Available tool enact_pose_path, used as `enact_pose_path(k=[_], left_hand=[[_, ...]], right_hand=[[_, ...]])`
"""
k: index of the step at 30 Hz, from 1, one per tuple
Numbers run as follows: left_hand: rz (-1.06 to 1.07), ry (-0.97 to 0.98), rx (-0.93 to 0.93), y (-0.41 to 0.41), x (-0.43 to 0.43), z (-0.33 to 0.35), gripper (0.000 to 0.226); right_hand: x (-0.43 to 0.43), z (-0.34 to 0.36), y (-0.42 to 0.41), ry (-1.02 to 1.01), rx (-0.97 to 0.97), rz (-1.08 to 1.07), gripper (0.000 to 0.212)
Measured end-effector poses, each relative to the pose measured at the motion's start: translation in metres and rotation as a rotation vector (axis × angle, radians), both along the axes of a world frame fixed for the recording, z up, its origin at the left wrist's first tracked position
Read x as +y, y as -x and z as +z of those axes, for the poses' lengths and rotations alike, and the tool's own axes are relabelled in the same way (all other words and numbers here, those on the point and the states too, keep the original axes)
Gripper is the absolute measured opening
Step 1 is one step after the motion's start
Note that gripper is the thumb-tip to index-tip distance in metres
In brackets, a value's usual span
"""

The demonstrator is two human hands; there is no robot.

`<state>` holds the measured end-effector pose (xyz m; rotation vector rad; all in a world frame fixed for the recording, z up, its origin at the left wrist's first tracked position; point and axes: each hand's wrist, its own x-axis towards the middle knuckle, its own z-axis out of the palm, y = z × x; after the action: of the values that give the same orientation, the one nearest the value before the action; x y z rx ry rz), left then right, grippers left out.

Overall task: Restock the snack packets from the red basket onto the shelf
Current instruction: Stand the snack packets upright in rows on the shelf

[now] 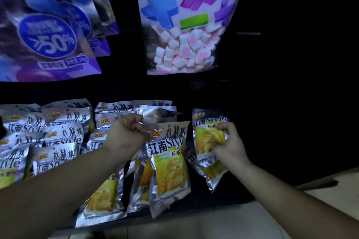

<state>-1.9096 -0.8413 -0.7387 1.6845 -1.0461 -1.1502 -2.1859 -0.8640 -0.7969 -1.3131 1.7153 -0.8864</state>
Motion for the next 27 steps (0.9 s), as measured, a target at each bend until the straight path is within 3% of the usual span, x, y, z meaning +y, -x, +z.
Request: enact_pose_path(k=[5,9,12,14,16,18,19,21,23,25,27], left_hand=[[0.049,0.015,-0.014,-0.001,0.002,0.009,0.028],[0.079,0.002,0.135,0.004,0.002,0.015,0.018],[0.016,-0.011,0.199,0.01,0.003,0.016,0.013],[-0.044,-0.015,0.212,0.014,0.003,0.014,0.017],[-0.096,-0.012,0.221,0.02,0.003,0.012,0.016],[-0.148,-0.016,0.255,0.027,0.004,0.011,0.022],[-0.168,-0.027,0.284,0.031,0.003,0.009,0.029],[-0.222,-0.05,0.294,0.038,0.003,0.008,0.03],[-0.278,-0.078,0.292,0.043,0.004,0.007,0.02],[-0.308,-0.092,0.329,0.045,0.003,0.008,0.008],[-0.32,-0.103,0.373,0.047,0.0,0.009,0.007]], right_hand=[[0.038,0.054,-0.006,0.195,-0.091,0.193,0.074],[0.067,0.046,-0.021,0.104,-0.18,0.404,0.1],[0.069,0.039,-0.022,0.038,-0.184,0.415,0.105],[0.064,0.039,-0.024,0.018,-0.235,0.404,0.088],[0.056,0.036,-0.029,0.045,-0.263,0.28,0.048],[0.046,0.024,-0.031,0.123,-0.114,0.132,0.015],[0.043,0.016,-0.03,0.146,-0.031,0.11,0.015],[0.038,0.006,-0.028,0.14,0.011,0.087,0.029],[0.032,0.006,-0.024,0.071,-0.121,0.044,0.05],[0.025,0.006,-0.017,-0.03,-0.223,0.046,0.088],[0.019,0.003,-0.011,-0.146,-0.303,0.102,0.111]])
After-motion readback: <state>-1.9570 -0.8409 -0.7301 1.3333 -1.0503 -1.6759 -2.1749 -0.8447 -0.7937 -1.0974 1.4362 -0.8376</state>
